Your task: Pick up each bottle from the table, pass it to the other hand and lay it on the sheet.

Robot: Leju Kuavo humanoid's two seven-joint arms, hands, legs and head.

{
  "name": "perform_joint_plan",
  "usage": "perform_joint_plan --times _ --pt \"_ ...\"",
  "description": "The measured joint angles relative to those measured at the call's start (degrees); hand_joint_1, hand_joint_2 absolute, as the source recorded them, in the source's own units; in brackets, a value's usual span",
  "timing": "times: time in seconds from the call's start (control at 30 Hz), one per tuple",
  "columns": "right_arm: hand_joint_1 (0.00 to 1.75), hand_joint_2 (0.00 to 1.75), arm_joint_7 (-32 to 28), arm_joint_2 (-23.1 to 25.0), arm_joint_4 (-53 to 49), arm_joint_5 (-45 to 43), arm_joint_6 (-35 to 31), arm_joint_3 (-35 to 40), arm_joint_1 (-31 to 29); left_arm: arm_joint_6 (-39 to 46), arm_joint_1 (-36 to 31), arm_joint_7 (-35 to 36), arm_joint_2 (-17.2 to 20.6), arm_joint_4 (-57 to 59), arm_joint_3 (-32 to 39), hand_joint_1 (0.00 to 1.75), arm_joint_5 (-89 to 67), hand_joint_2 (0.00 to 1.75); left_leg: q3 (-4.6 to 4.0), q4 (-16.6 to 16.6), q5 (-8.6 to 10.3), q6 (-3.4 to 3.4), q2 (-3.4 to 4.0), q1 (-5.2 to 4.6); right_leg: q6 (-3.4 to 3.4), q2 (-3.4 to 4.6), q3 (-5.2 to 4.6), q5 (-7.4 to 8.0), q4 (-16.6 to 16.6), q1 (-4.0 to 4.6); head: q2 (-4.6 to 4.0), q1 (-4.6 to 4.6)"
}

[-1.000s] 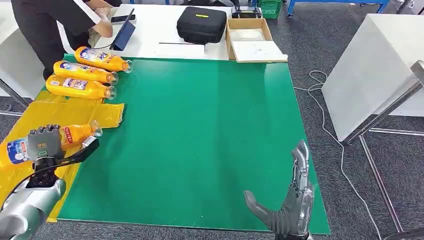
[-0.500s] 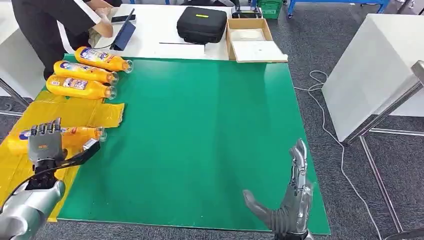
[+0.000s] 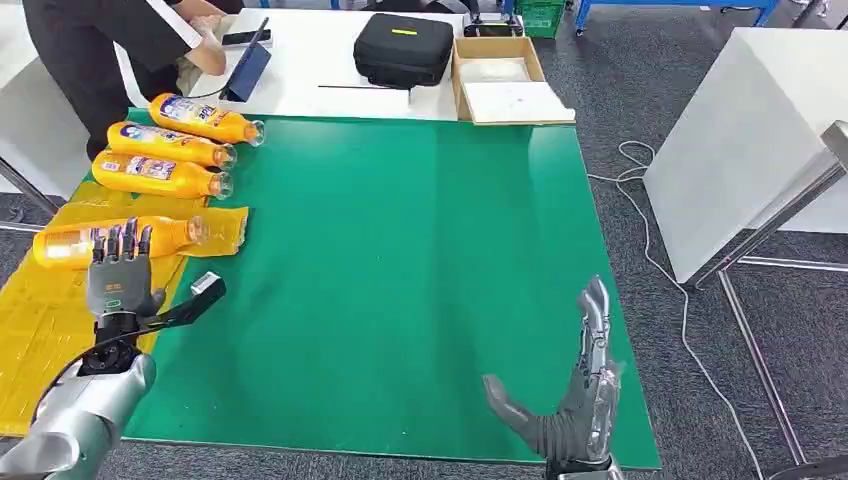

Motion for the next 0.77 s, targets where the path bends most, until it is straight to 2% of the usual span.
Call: perform_joint_plan --times 0.1,0.23,0.3,0.37,0.5,0.6,0.77 --pt "0.0 1.75 0.0 0.0 0.2 -0.6 -0.4 0.0 -0.3 0.0 -0.5 -3.4 -1.3 -0.6 1.0 0.0 2.7 1.75 0.01 0.0 0.01 0.0 0.0 0.0 -0.02 0.0 -0.01 0.01 0.0 0.0 0.0 -0.02" --pt "0.0 1.75 0.0 0.4 0.3 -1.8 0.3 -0.1 -0.9 -1.4 -2.2 -17.4 -4.9 -1.0 5.0 0.0 16.7 1.75 0.01 0.0 0.01 0.01 -0.03 0.0 -0.03 -0.04 0.02 0.04 0.0 0.0 0.0 0.0" --pt "0.0 1.75 -0.1 0.9 0.5 -2.2 1.8 -0.7 -1.2 -8.2 -2.8 -26.5 -7.4 -2.2 7.5 0.0 29.6 1.75 0.01 0.0 0.02 0.01 -0.02 -0.03 -0.08 -0.04 0.01 0.07 0.0 -0.01 0.0 -0.02" --pt "0.0 1.75 -0.8 1.8 0.9 -2.3 2.2 -1.5 -1.8 -16.5 -1.7 -31.5 -10.3 -7.4 7.3 0.0 38.9 1.75 0.0 0.0 0.02 0.02 -0.03 -0.05 -0.08 -0.04 0.03 0.07 0.0 -0.03 0.0 0.0" --pt "0.0 1.75 -2.7 2.5 1.7 -4.9 1.1 -2.8 -3.3 -31.9 3.9 -33.8 -15.6 -22.4 1.5 0.0 57.7 1.75 -0.03 0.0 0.01 0.03 -0.04 -0.1 -0.08 -0.04 0.03 0.07 0.0 -0.09 0.0 -0.02" --pt "0.0 1.75 -3.0 2.6 2.1 -6.1 -0.5 -3.3 -4.8 -36.3 8.0 -32.7 -18.1 -33.7 -6.0 0.0 67.8 1.75 -0.06 0.0 -0.01 0.05 -0.03 -0.12 -0.07 -0.04 0.02 0.07 0.0 -0.11 0.0 0.0" --pt "0.0 1.75 -2.6 2.2 2.1 -7.4 -2.8 -3.6 -6.4 -43.6 13.0 -34.4 -19.7 -47.2 -16.5 0.0 79.6 1.75 -0.05 0.0 -0.05 0.09 -0.02 -0.11 -0.07 -0.04 0.02 0.07 0.0 -0.1 0.0 -0.07"
